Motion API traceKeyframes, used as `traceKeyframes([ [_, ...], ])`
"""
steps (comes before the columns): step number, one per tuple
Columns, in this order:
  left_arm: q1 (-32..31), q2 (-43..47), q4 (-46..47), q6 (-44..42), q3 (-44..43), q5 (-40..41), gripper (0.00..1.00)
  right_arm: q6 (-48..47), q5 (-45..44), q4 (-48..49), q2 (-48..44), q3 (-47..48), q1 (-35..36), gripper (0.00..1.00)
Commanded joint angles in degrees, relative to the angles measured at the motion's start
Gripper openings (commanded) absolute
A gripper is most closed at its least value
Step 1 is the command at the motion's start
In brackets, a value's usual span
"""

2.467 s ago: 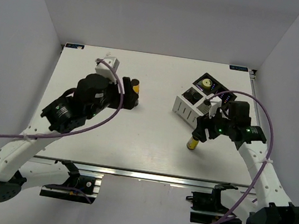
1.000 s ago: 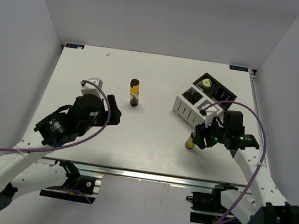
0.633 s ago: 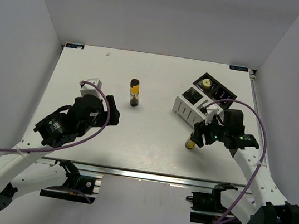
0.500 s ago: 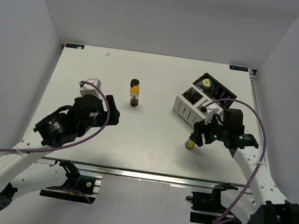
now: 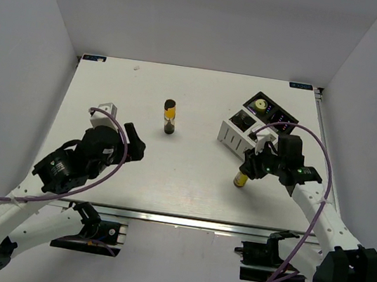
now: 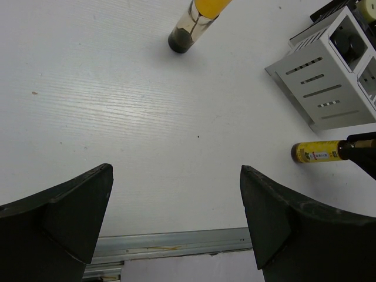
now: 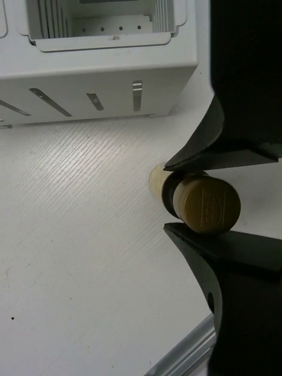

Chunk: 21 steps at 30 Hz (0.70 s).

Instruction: Organize the condiment bottles

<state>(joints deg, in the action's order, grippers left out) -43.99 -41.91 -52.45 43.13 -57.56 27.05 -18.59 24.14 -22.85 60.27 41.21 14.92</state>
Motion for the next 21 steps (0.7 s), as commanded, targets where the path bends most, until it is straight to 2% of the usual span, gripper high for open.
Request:
traceKeyframes([
  [1, 0.0, -0.1, 0.1, 0.2, 0.5, 0.3, 0.98, -0.6, 0.1, 2.9, -0.2, -1.2, 0.3, 0.43],
  [10, -0.1, -2.0, 2.3, -0.1, 1.0, -0.3, 0.98, -1.5, 0.4, 3.1, -1.0, -1.7, 0.3, 0.3],
  [16, -0.1, -2.5, 2.2, -0.9, 0.6, 0.0, 0.98, -1.9, 1.8, 2.9, -1.4, -1.3, 0.3, 0.14],
  [21, 0.0, -2.0, 2.5, -1.1, 1.0, 0.1, 0.98, -2.2, 4.1, 1.6, -1.4, -0.2, 0.4, 0.05],
])
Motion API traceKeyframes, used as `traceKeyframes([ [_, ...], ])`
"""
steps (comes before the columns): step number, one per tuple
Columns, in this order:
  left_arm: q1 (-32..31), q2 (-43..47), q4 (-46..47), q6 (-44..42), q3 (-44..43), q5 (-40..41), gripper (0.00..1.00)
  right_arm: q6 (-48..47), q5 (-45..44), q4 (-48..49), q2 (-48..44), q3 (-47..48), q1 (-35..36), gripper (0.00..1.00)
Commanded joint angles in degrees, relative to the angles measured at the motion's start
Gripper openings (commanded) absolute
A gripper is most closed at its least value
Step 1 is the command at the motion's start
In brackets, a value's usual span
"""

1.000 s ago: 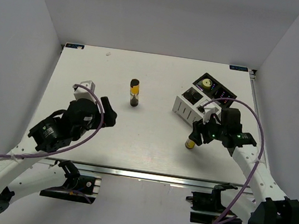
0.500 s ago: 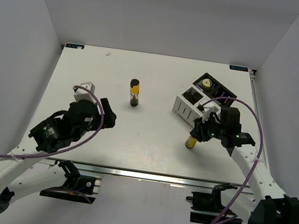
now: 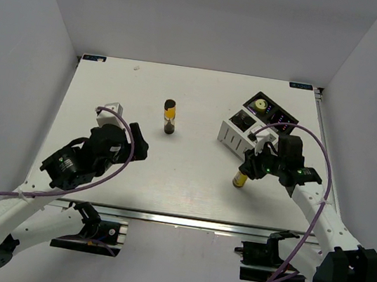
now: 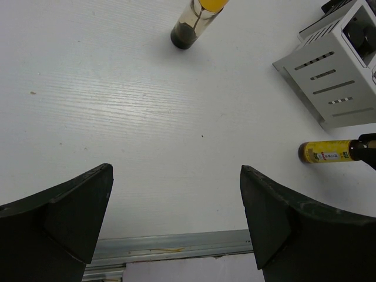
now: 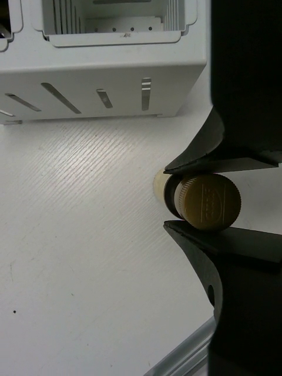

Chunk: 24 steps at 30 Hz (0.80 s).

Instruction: Organize the condiment bottles

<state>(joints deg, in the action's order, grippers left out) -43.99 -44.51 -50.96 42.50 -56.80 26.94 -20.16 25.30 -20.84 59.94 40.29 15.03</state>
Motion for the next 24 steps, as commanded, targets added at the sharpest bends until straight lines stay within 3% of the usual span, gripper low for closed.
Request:
traceKeyframes([
  [1, 0.0, 0.8, 1.1, -0.4, 0.5, 0.0, 0.98, -0.5, 3.2, -0.8, -1.0, 1.0, 0.3, 0.04],
  [24, 0.0, -4.2, 4.4, -2.7, -0.5, -2.6, 0.98, 4.7, 5.3, -1.5, -2.4, 10.9, 0.7, 0.0],
])
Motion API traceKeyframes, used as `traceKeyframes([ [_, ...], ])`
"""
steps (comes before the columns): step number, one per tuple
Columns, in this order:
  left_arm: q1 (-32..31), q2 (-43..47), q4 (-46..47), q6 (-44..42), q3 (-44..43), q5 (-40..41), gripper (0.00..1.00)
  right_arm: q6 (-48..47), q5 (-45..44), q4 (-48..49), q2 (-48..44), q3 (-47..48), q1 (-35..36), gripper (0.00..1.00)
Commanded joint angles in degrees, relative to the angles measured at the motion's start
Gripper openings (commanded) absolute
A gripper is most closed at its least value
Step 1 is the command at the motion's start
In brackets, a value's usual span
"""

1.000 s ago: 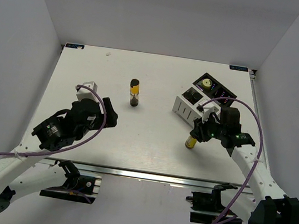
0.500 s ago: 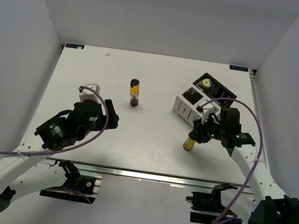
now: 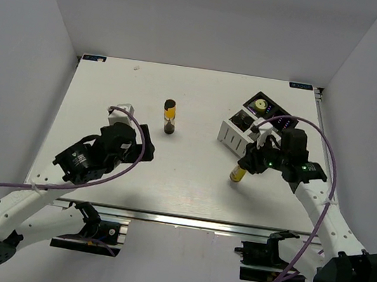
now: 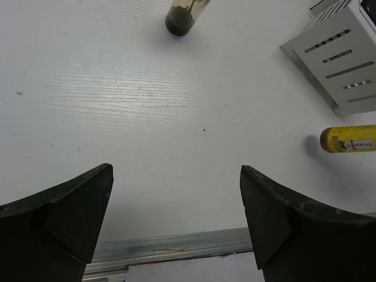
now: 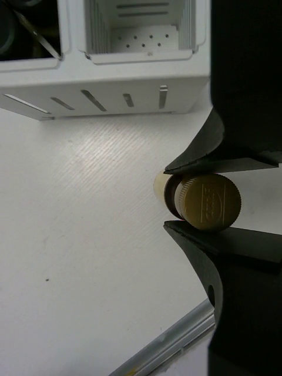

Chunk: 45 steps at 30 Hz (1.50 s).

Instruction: Organize the condiment bottles

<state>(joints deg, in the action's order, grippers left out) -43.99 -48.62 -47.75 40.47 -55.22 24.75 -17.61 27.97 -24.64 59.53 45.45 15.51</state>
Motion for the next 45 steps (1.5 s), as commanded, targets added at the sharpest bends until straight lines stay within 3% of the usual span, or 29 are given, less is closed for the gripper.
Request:
traceKeyframes([
  [1, 0.0, -0.4, 1.3, -1.1, -2.3, -0.4, 0.98, 2.7, 3.1, 2.3, -1.8, 6.7, 0.2, 0.0],
  [11, 0.0, -1.8, 2.2, -1.9, -2.7, -0.9, 0.98, 8.4, 3.6, 4.3, 2.0, 20.9, 0.3, 0.0],
  [25, 0.0, -1.6, 2.2, -1.7, -2.5, -0.8, 0.98, 7.1, -6.2, 6.0, 8.9, 32.1, -0.7, 0.0],
  [45, 0.0, -2.0, 4.2, -2.3, -1.3, -1.1, 0.98, 5.5, -5.1, 5.6, 19.1, 39.4, -16.9, 0.0],
])
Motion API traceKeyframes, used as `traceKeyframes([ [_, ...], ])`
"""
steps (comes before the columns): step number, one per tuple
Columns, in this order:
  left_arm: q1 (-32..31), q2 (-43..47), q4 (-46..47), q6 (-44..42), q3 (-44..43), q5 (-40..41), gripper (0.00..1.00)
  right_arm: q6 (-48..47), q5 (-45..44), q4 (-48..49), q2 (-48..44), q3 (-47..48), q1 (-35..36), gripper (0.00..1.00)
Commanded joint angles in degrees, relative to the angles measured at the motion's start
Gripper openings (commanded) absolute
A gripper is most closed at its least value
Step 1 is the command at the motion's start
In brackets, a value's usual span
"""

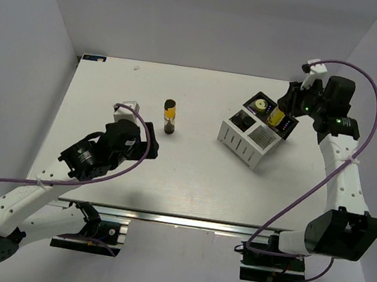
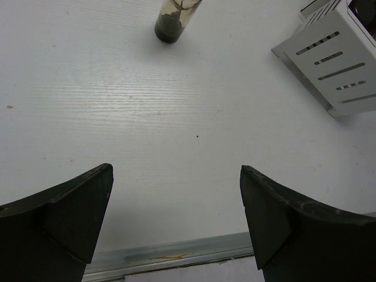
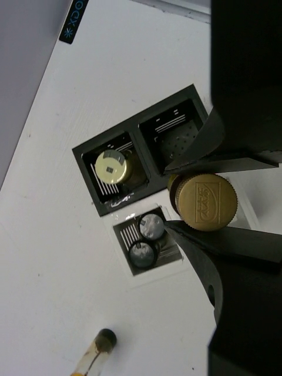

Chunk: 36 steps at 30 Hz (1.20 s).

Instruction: Organize the condiment bottles

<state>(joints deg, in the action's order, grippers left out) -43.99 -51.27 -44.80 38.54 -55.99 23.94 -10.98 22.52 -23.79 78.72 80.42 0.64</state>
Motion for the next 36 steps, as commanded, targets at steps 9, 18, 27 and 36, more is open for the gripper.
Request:
traceKeyframes([
  [9, 0.0, 0.5, 1.6, -0.3, -0.3, -0.6, 0.98, -2.6, -1.2, 7.4, 6.7, 5.4, -4.9, 0.0],
  [18, 0.0, 0.2, 2.3, -0.2, 0.5, -1.1, 0.98, -6.3, -1.8, 8.3, 11.2, 3.2, -4.9, 0.02],
  [27, 0.0, -2.2, 1.9, -0.8, -1.8, -0.6, 0.98, -6.9, -2.0, 9.2, 14.8, 1.1, -4.8, 0.35],
  [36, 0.0, -1.6, 2.8, 0.0, -1.1, -0.9, 0.98, -8.1, -2.9, 8.6, 14.1, -0.4, -4.8, 0.63],
])
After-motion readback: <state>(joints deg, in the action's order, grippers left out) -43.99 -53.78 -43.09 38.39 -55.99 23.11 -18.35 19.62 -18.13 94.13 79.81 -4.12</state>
